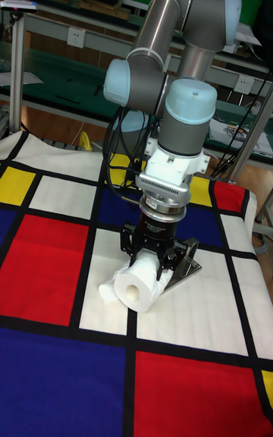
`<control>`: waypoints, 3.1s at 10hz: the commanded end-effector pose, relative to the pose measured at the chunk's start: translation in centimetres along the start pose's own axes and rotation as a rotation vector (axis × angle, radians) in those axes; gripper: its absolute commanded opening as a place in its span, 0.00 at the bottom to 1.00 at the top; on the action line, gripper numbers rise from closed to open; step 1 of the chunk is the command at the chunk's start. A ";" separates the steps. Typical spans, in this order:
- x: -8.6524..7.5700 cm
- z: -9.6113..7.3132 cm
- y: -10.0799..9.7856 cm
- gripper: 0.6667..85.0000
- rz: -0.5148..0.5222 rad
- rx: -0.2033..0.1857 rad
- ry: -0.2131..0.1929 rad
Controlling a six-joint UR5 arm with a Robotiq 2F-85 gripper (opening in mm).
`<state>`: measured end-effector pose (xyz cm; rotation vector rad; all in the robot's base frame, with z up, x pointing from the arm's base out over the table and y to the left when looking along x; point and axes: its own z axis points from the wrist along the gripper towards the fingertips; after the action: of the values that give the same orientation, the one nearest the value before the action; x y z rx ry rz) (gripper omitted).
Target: Put the toilet paper on its holder
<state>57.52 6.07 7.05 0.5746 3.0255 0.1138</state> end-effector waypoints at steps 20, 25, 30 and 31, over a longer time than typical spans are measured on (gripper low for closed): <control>1.8 0.0 -0.6 0.01 -0.055 0.001 0.022; 2.0 0.0 -0.7 0.01 -0.050 0.007 0.026; 2.7 -0.9 -0.4 0.01 -0.023 0.006 0.033; 2.8 -0.9 0.0 0.01 -0.009 0.001 0.030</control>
<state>54.93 6.36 7.37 0.5237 3.0659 0.0972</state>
